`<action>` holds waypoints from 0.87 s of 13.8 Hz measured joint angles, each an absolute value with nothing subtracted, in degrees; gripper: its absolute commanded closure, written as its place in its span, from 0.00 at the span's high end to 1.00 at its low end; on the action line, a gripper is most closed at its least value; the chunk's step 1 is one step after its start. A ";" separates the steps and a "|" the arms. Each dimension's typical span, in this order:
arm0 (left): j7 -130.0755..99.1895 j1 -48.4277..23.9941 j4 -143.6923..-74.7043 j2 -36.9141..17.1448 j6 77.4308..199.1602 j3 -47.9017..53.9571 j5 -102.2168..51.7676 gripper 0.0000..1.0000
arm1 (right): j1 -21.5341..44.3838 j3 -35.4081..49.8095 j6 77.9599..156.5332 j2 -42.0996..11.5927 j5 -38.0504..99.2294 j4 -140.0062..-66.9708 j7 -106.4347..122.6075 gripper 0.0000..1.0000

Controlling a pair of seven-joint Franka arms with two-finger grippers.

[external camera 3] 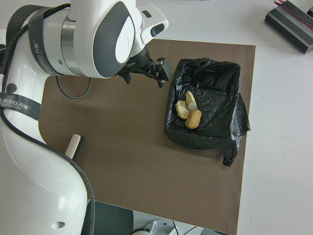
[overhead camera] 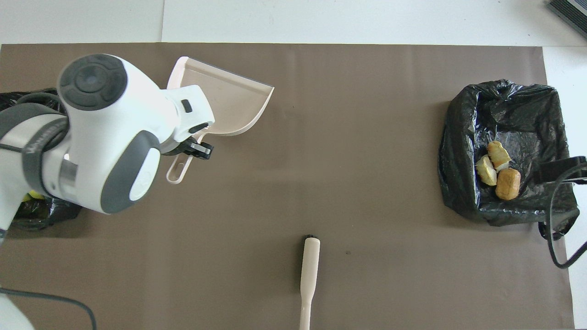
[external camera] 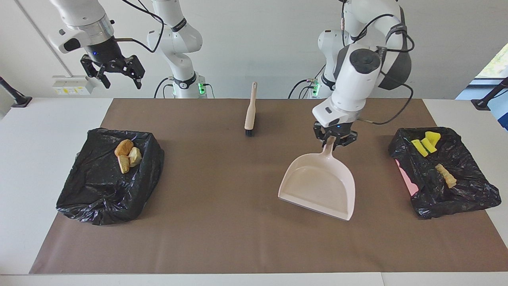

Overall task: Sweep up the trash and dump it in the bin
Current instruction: 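Bring the empty dustpan back to the mat center with the left gripper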

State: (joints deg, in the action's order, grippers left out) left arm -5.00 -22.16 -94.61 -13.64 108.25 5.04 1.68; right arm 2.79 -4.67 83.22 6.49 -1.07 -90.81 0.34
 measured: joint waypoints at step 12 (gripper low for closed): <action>-31.37 -36.61 -77.56 -35.76 113.50 4.62 1.68 0.00 | 2.83 -4.60 83.21 6.52 -0.81 -90.87 0.35 1.00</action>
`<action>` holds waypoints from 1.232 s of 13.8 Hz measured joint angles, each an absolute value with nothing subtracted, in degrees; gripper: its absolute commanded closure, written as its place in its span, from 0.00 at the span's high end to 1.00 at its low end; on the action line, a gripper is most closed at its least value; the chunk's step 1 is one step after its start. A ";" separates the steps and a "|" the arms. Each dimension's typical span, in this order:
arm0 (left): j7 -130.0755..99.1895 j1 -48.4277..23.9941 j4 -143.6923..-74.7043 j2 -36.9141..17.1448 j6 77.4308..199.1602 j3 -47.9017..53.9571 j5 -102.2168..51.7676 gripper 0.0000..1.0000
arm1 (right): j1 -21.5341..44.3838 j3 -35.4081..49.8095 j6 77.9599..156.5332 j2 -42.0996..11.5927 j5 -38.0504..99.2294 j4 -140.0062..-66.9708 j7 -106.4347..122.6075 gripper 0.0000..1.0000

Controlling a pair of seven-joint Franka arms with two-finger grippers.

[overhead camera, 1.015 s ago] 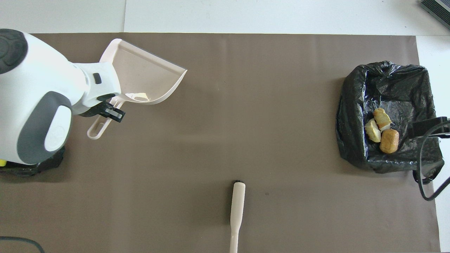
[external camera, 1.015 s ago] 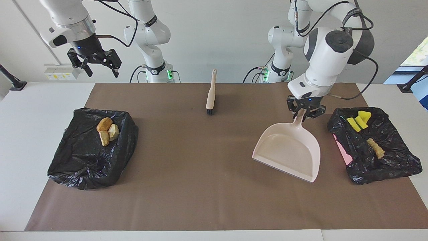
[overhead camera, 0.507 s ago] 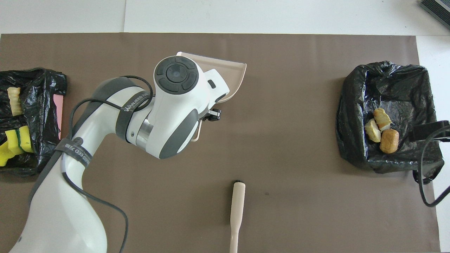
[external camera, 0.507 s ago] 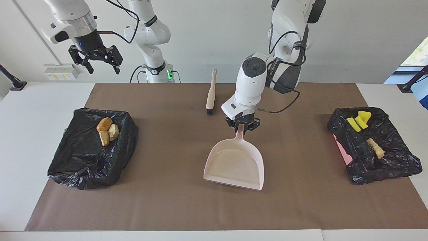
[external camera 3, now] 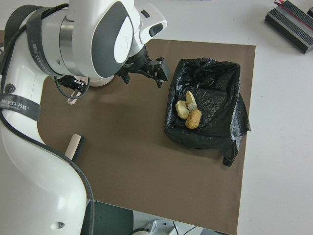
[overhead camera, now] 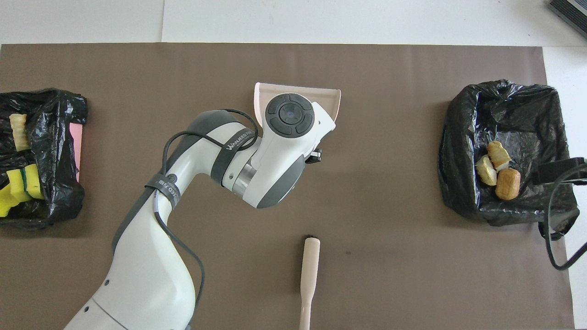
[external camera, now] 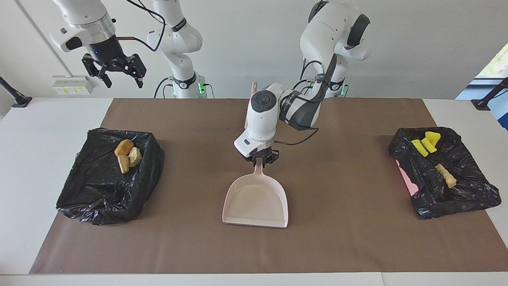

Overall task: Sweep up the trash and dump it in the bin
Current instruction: 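Bring the empty dustpan back to the mat center with the left gripper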

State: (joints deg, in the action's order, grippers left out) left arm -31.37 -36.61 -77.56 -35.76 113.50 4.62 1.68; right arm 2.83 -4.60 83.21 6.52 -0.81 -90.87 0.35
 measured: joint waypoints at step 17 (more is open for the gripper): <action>-22.42 -29.24 -78.40 -22.48 107.19 2.78 6.65 1.00 | 2.83 -4.59 83.21 6.52 -0.80 -90.88 0.35 1.00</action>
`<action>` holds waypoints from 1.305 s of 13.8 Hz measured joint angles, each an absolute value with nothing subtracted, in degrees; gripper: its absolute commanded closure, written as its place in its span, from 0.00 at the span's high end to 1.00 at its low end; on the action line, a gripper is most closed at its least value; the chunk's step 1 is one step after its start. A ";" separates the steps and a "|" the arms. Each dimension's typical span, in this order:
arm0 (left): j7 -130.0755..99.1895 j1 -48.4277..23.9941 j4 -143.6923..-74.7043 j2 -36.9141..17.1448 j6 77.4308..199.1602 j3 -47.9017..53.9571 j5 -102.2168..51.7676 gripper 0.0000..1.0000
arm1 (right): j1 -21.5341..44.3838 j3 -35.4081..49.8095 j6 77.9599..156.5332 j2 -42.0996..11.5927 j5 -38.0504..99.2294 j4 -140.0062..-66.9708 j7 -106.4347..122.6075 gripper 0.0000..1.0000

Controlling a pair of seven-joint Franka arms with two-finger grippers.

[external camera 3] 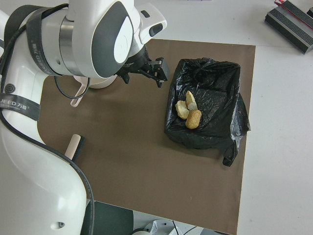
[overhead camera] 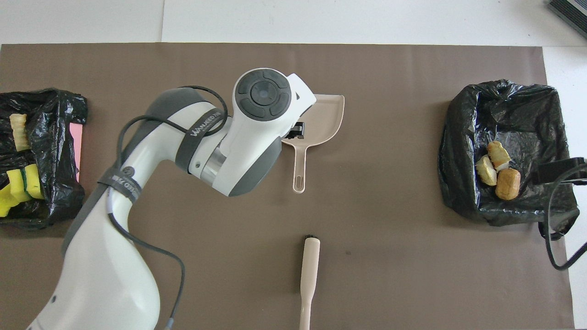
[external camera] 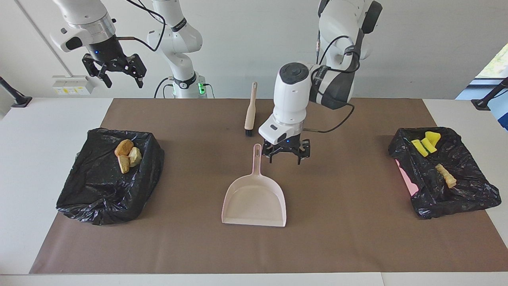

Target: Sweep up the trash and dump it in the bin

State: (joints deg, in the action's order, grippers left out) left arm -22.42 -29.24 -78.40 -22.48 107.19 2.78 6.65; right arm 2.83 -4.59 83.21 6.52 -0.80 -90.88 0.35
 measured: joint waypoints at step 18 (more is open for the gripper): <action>1.61 -7.25 -85.68 2.46 85.58 2.41 -0.73 1.00 | 2.84 -4.58 83.21 6.52 -0.80 -90.88 0.35 1.00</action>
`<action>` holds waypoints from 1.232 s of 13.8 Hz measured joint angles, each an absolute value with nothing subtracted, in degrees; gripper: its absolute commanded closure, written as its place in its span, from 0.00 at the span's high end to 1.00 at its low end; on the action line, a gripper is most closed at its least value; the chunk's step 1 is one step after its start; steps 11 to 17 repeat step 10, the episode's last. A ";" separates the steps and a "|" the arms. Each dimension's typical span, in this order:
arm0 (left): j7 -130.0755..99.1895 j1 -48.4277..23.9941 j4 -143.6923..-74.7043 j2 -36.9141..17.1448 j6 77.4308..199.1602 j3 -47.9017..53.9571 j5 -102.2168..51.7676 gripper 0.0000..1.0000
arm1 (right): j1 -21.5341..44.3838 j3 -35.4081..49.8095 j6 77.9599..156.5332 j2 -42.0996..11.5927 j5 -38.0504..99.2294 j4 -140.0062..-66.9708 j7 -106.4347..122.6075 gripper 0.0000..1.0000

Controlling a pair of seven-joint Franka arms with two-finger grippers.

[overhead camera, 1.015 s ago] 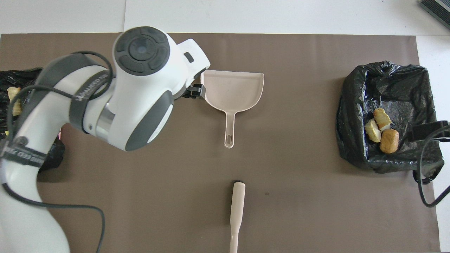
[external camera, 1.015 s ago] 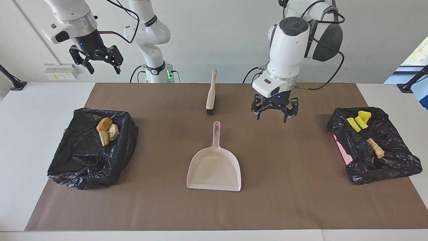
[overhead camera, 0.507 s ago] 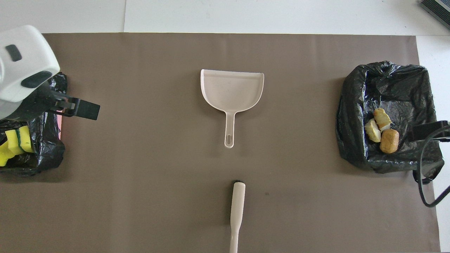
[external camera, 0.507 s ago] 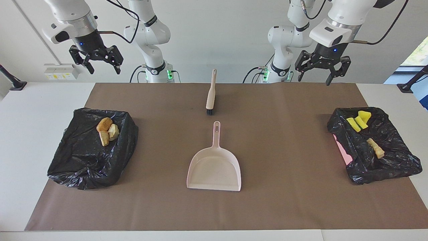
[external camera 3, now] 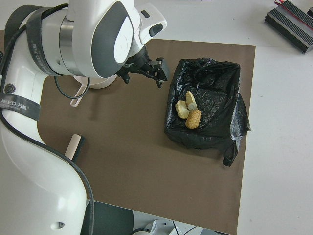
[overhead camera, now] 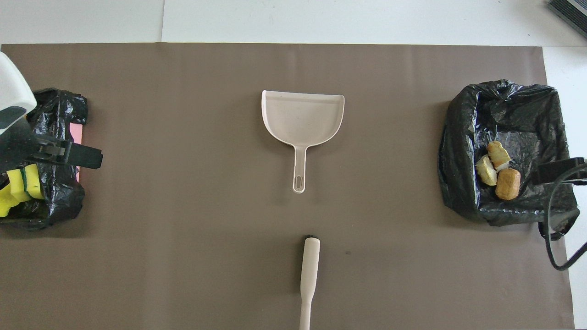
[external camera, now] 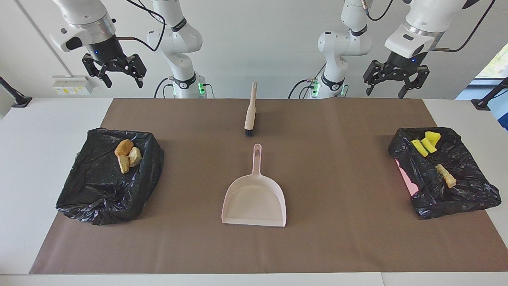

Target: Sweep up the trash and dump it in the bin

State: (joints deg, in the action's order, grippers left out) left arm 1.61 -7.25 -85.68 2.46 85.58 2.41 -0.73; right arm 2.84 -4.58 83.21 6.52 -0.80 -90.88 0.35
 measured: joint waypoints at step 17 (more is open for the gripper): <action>1.63 -4.46 -85.86 2.47 85.56 2.18 -0.73 1.00 | 2.86 -4.57 83.21 6.52 -0.80 -90.88 0.35 1.00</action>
